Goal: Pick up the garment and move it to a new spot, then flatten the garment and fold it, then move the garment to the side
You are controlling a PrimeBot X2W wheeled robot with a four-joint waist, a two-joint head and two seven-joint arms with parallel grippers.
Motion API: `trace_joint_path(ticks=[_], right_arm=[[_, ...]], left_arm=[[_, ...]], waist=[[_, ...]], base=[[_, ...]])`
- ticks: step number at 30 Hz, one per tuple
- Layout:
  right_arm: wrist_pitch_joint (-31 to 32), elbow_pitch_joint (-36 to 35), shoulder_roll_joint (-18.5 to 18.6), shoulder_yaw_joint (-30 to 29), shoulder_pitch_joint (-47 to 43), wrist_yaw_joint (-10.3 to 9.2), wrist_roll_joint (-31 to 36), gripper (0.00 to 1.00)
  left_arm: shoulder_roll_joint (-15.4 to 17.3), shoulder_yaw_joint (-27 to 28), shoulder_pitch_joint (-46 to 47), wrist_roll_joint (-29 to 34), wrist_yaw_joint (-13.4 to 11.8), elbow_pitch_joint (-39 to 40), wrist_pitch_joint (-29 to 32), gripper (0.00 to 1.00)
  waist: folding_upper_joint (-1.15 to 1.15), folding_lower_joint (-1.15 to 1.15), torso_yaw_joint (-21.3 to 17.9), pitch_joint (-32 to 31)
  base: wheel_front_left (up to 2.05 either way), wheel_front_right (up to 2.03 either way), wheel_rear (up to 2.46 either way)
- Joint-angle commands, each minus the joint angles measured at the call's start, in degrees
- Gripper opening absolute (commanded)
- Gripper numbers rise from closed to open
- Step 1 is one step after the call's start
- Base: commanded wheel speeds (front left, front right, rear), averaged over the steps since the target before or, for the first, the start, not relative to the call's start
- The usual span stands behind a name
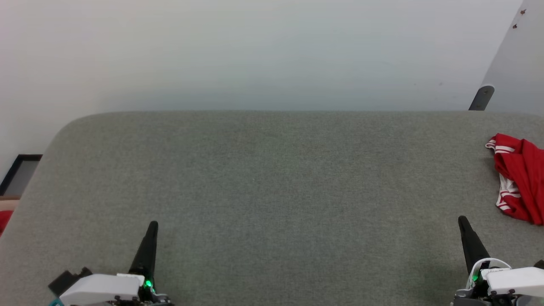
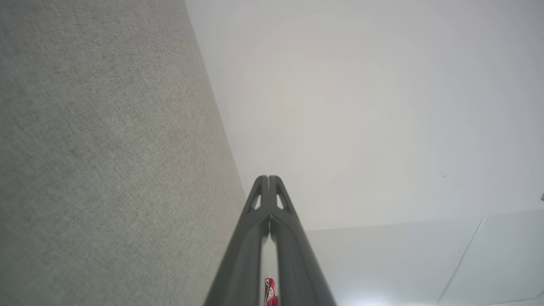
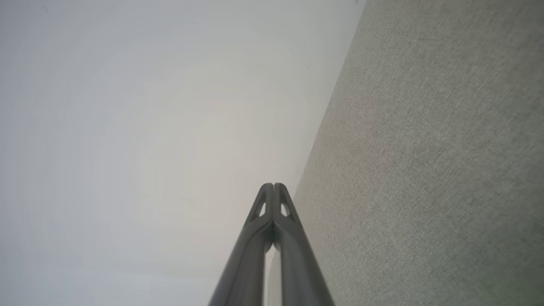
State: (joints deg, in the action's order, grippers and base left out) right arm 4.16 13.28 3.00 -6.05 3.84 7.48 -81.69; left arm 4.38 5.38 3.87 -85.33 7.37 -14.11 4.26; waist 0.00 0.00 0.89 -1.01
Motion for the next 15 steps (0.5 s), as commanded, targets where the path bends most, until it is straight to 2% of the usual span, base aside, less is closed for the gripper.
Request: trace_joint_path(ticks=[1, 15], right_arm=[[0.41, -0.02, -0.15, -0.18, 0.80, 0.03, -1.47, 0.00], [1.90, 0.57, -0.20, -0.44, 2.15, 0.02, -7.93, 0.00]], left_arm=[[-0.08, 0.27, 1.03, -0.95, 0.18, 0.17, 0.26, 0.00], [-1.18, 1.03, 2.15, -5.20, 0.21, 0.10, 1.79, 0.00]], waist=[[0.00, 0.00, -0.07, 0.09], [0.00, 0.00, -0.61, 0.81]], base=[[0.00, 0.00, 0.00], [0.00, 0.00, 0.00]])
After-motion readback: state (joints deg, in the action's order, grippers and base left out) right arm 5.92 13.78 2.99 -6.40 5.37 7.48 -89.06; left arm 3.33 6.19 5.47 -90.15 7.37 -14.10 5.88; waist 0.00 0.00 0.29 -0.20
